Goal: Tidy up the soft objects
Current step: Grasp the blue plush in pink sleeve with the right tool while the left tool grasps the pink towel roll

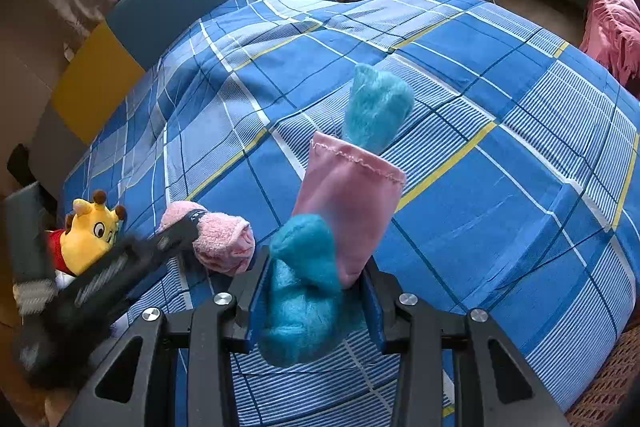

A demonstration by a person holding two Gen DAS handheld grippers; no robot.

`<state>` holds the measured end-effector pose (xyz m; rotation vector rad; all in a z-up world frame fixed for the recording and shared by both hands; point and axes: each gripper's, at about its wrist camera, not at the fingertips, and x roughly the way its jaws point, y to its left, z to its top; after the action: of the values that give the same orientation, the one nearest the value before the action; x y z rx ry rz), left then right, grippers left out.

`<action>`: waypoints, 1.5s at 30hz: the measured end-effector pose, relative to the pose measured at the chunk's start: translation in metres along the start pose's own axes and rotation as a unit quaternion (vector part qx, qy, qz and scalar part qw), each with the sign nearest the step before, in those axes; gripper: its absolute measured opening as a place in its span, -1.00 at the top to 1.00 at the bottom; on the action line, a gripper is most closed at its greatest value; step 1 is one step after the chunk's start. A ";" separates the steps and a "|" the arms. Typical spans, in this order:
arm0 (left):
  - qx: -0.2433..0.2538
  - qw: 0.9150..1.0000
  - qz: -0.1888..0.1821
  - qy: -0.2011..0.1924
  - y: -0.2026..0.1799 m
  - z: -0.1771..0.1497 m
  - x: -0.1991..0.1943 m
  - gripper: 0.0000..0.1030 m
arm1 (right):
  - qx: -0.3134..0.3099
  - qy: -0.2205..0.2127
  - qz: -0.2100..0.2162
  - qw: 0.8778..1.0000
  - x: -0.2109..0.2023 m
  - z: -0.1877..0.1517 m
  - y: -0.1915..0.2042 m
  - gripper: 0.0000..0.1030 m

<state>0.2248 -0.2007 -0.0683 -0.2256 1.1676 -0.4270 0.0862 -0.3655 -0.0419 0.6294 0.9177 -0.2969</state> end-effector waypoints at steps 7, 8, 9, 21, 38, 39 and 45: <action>-0.030 0.998 0.051 0.008 -0.005 0.011 0.031 -0.36 | -0.010 0.015 0.003 1.000 0.007 -0.002 0.004 0.22; -0.003 0.998 0.068 -0.002 -0.009 0.009 0.029 0.03 | -0.010 0.016 0.001 1.000 0.008 -0.002 0.004 0.22; 0.016 0.998 0.057 -0.005 -0.009 0.007 0.027 0.08 | -0.009 0.017 0.001 1.000 0.008 -0.002 0.004 0.22; 0.097 0.995 0.024 -0.005 0.064 -0.078 -0.080 0.13 | -0.040 0.049 0.003 0.998 0.021 -0.006 0.014 0.22; 0.140 0.982 0.105 -0.065 0.105 -0.180 -0.106 -0.11 | -0.032 0.076 -0.007 0.997 0.037 -0.010 0.013 0.10; 0.140 0.982 0.107 -0.069 0.104 -0.180 -0.105 -0.11 | -0.029 0.075 -0.006 0.997 0.036 -0.010 0.012 0.10; 0.137 0.981 0.109 -0.089 0.105 -0.180 -0.101 -0.10 | -0.026 0.076 -0.008 0.997 0.038 -0.011 0.011 0.07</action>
<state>0.0474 -0.0534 -0.0928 0.1022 0.9349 -0.3606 0.1067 -0.3493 -0.0735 0.6024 1.0745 -0.2416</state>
